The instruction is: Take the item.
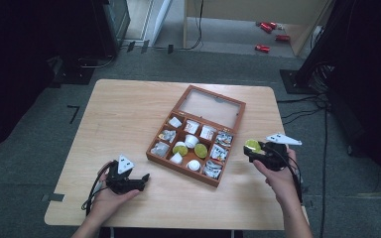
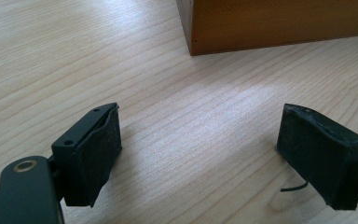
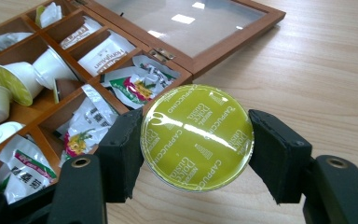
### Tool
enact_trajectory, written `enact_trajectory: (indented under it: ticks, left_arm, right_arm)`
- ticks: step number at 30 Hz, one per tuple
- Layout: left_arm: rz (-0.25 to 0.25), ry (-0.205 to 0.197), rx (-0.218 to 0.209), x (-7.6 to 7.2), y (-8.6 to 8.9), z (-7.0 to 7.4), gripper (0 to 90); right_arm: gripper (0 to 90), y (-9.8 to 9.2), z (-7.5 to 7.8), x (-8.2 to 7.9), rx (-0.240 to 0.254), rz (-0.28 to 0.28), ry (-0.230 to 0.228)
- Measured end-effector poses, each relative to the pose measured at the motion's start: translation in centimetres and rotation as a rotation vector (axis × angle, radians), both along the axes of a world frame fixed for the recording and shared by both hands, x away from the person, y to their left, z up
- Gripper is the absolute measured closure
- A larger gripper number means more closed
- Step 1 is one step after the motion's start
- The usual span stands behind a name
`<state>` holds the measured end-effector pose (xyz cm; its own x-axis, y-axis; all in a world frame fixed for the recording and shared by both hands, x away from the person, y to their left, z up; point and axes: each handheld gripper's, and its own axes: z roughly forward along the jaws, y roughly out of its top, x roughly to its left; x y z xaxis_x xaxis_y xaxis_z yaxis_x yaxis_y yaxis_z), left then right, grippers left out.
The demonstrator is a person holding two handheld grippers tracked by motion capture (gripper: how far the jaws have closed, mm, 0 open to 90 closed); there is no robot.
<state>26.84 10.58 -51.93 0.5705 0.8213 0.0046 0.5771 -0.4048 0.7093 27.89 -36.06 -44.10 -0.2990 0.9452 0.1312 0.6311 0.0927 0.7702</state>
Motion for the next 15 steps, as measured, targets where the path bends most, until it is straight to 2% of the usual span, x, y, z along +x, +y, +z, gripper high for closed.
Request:
enact_trajectory:
  ticks: [15]
  left_arm:
    - [0.0, 0.0, 0.001, 0.0, 0.0, 0.0, 14.5]
  right_arm:
    - [38.5, -0.6, -2.0, 0.2, -0.03, -0.03, 0.026]
